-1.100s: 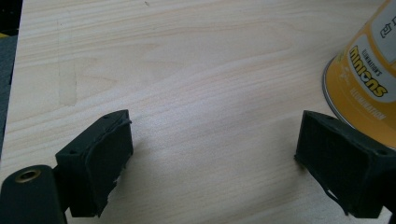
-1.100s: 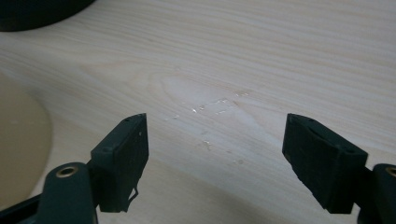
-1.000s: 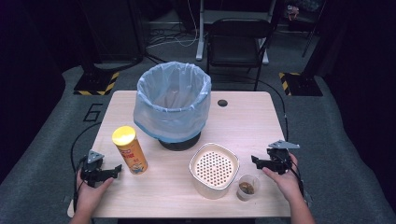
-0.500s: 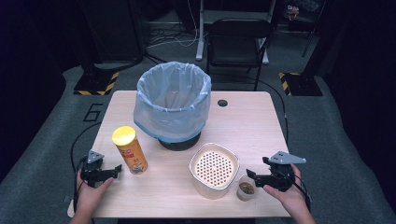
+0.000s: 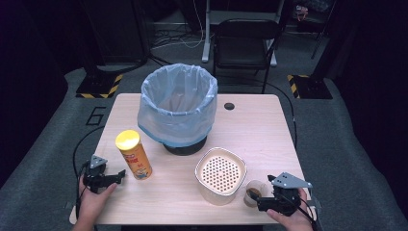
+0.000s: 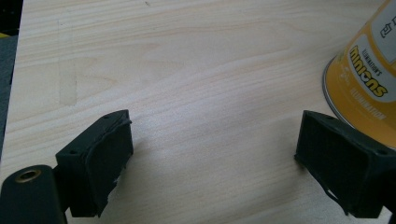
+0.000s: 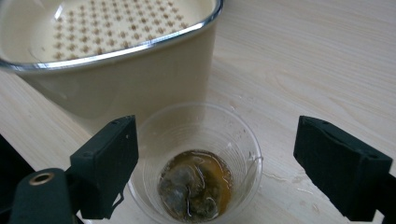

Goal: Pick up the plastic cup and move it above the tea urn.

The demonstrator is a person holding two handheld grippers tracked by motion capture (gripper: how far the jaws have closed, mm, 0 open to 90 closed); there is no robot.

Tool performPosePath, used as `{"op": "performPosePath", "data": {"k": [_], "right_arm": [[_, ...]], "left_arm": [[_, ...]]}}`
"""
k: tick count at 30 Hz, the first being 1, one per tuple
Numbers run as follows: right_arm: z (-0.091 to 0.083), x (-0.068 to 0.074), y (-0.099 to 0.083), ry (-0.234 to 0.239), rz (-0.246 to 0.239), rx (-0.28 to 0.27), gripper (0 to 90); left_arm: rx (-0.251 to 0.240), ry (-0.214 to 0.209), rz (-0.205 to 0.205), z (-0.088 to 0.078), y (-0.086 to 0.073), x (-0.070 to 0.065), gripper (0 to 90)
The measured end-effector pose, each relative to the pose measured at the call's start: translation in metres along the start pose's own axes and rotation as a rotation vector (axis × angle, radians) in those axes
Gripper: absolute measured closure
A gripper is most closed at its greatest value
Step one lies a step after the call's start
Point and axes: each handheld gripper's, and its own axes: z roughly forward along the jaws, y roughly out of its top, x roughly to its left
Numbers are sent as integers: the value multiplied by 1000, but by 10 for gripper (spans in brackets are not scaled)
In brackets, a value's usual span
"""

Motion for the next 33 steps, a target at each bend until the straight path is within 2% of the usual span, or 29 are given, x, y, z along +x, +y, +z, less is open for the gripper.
{"op": "performPosePath", "data": {"k": [3,5,10,11,14,17,19,26,33], "right_arm": [[2,2,-3,1,-9,7,133],[2,2,-4,-2,14,0,133],[-4,4,-3,-7,11,-34,139],[-5,4,-3,-4,25,-37,136],[-4,5,-4,4,20,-24,121],[0,11,-8,-13,-16,6,109],[2,12,-9,-36,-23,18,109],[3,0,-18,-43,-7,40,138],[-2,-16,-22,-62,-23,62,163]], "left_arm": [[-1,0,-1,0,0,0,107],[-1,-1,-3,0,0,0,108],[-2,0,-2,0,0,0,108],[-2,0,-2,0,0,0,107],[-2,0,-1,0,0,0,107],[-2,-1,-4,0,0,0,107],[-2,0,0,0,0,0,108],[-1,0,1,0,0,0,107],[-1,-1,-2,0,0,0,107]]}}
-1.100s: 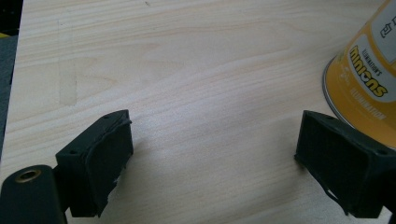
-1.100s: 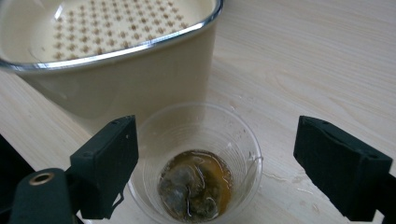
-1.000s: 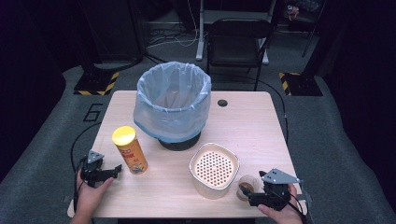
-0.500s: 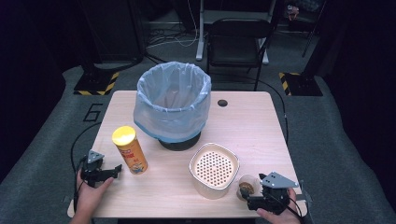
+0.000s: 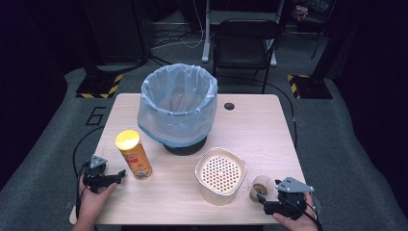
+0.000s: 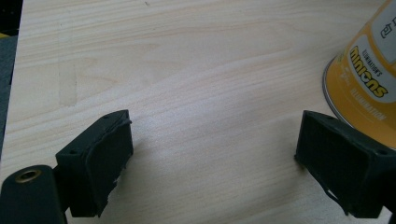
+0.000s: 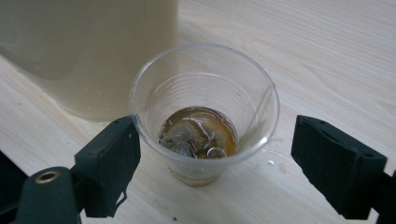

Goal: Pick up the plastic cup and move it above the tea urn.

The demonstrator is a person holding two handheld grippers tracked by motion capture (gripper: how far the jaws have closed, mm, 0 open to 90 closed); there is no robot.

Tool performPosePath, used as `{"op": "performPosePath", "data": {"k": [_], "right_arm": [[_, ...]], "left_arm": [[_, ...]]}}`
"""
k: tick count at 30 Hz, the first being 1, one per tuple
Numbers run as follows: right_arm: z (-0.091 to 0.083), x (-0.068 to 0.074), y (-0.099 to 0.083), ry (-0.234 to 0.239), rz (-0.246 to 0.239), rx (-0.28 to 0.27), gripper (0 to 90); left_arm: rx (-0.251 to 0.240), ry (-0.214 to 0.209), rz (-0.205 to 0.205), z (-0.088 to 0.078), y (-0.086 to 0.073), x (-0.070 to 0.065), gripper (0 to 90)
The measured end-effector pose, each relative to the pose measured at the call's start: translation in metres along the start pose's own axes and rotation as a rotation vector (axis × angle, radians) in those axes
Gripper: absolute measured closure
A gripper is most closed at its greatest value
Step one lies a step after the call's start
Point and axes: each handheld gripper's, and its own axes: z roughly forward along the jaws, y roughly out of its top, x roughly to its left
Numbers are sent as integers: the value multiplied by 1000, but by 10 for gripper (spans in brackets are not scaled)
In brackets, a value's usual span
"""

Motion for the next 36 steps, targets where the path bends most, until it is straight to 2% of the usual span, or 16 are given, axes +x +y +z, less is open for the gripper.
{"op": "performPosePath", "data": {"k": [3,5,6,7,9,14,17,18,20,23,25,26,28,31,33,36], "right_arm": [[-2,-9,-3,-16,27,2,211],[-4,-16,-4,-33,28,5,220],[-4,-19,-4,-39,49,2,226],[-4,-19,-4,-39,49,2,226],[-2,-30,-5,-52,97,-7,237],[5,-45,-5,-89,114,-6,266],[8,-49,-5,-106,137,-3,275],[10,-52,-5,-112,162,-1,278],[10,-51,-5,-118,175,7,262],[13,-40,-5,-105,185,-5,136],[18,-34,-4,-114,192,-9,132],[22,-30,-2,-117,211,-4,127],[28,-29,1,-125,206,-9,124],[33,-29,4,-134,228,-21,122],[40,-27,10,-153,243,-28,118],[46,-27,15,-181,238,-34,121]], "left_arm": [[0,0,0,0,0,0,107],[0,0,0,0,0,0,107],[0,0,1,0,0,0,107],[0,0,1,0,0,0,107],[0,0,0,0,0,0,107],[0,0,0,0,0,0,107],[0,0,0,0,0,0,107],[0,0,1,0,0,0,107],[0,0,0,0,0,0,107],[0,0,1,0,0,0,107],[0,0,0,0,0,0,107],[0,0,1,0,0,0,107],[0,0,0,0,0,0,107],[0,1,3,0,0,0,107],[0,0,8,0,0,1,107],[-2,-2,10,1,0,1,107]]}}
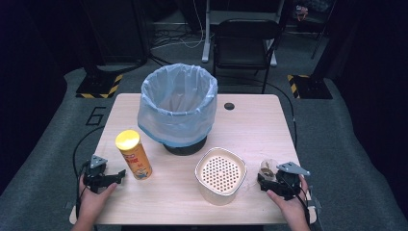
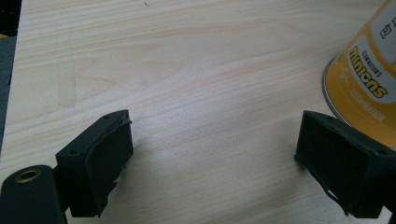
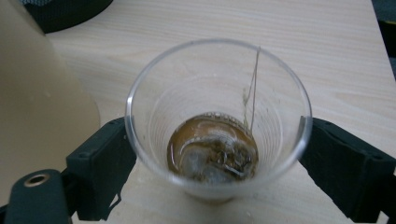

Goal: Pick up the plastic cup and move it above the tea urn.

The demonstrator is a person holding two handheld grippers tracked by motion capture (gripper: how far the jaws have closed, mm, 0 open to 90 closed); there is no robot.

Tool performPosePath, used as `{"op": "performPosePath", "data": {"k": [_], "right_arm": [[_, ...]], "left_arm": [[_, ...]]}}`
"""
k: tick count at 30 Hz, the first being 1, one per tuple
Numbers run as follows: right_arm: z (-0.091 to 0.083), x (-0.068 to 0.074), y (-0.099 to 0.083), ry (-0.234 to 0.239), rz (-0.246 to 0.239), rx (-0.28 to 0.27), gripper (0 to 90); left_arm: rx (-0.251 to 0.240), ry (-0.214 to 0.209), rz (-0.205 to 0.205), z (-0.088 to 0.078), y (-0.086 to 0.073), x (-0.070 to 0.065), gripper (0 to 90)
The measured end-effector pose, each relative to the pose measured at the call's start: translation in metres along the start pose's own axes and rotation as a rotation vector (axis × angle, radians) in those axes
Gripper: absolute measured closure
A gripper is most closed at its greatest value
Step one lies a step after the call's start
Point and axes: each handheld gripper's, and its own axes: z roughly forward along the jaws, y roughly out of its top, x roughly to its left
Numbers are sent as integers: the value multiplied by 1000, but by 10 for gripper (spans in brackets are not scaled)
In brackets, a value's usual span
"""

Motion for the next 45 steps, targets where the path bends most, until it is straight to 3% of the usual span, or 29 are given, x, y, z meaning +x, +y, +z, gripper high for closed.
{"op": "performPosePath", "data": {"k": [4,14,21,23,29,30,33,38,40,43,45], "right_arm": [[5,1,3,-42,-13,-27,140],[-4,-8,-5,-53,-55,-38,210],[-9,-20,-7,-68,-45,-39,222],[-12,-23,-7,-56,-24,-40,234],[-30,-23,-2,-21,-31,-71,238],[-39,-23,3,4,-25,-90,245],[-47,-22,12,8,-36,-101,248],[-53,-11,28,39,-90,-122,346],[-52,-5,36,82,-106,-121,422],[-45,7,49,158,-120,-94,460],[-40,18,56,192,-159,-93,468]], "left_arm": [[-2,-6,-9,1,0,-1,107],[-3,-6,-9,1,0,-1,107],[-1,-6,-8,1,0,-1,107],[-2,-6,-9,1,0,-1,107],[-2,-7,-9,1,0,-1,107],[-3,-7,-9,1,0,-1,107],[-2,-7,-7,1,0,0,107],[-2,-6,-5,1,0,0,107],[-1,-7,-7,1,0,0,107],[-2,-7,-7,1,0,0,107],[-2,-7,-9,1,0,-1,107]]}}
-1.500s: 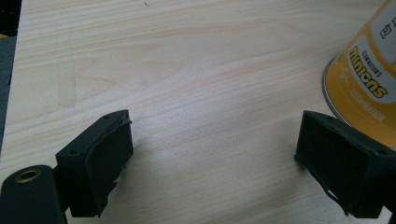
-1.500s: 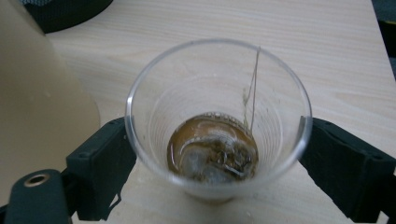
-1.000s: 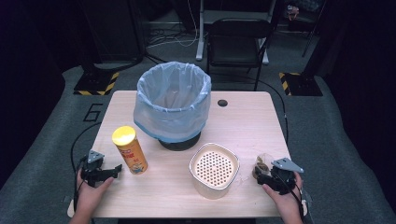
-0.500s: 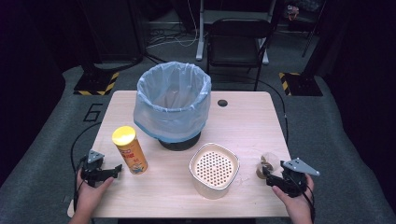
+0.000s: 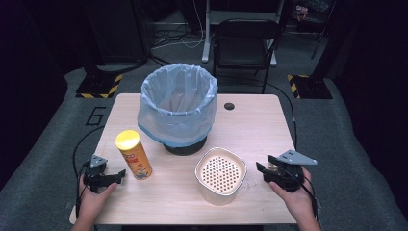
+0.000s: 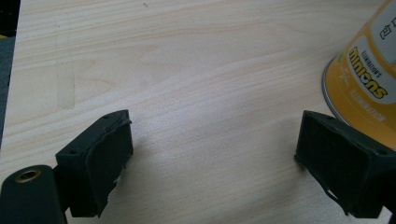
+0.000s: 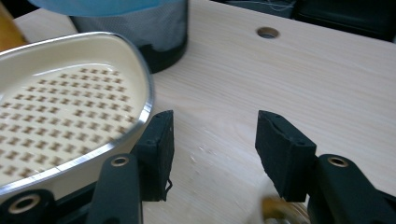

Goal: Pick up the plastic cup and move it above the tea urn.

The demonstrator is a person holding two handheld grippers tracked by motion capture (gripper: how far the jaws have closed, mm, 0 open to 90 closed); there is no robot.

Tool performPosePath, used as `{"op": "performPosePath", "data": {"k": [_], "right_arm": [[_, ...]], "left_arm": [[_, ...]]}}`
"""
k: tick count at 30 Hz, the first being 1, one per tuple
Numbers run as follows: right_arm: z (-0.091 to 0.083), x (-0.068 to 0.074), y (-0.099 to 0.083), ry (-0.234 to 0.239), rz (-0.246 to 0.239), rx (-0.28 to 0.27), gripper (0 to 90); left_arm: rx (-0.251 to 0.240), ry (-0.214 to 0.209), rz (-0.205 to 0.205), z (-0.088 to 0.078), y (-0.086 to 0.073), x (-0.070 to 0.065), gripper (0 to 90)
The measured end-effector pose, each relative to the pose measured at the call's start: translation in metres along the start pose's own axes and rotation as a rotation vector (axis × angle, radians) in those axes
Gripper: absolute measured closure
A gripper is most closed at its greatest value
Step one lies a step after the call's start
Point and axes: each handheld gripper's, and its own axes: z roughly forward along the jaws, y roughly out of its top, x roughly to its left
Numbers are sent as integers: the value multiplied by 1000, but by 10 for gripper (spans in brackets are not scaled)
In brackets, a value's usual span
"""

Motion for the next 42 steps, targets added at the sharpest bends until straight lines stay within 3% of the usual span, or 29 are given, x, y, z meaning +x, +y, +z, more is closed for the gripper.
{"op": "performPosePath", "data": {"k": [2,4,7,10,14,18,22,32,36,42], "right_arm": [[3,5,4,11,-13,3,470],[11,17,14,64,-32,-9,502],[18,24,20,119,-21,-16,518],[27,28,21,120,-36,12,569],[39,27,14,136,-15,64,645],[45,25,9,151,-4,70,726],[42,25,10,120,-33,83,741],[26,10,-1,76,-4,77,709],[22,7,-2,67,4,71,645],[-2,0,9,21,29,-18,497]], "left_arm": [[1,0,1,0,0,0,107],[1,0,2,0,0,0,107],[0,-1,0,0,0,0,108],[1,0,0,0,0,0,107],[1,-1,0,0,0,0,107],[2,-1,4,0,0,0,107],[1,-1,4,0,0,0,107],[1,-1,4,0,0,0,107],[1,-1,4,0,0,0,107],[1,-1,4,0,0,0,107]]}}
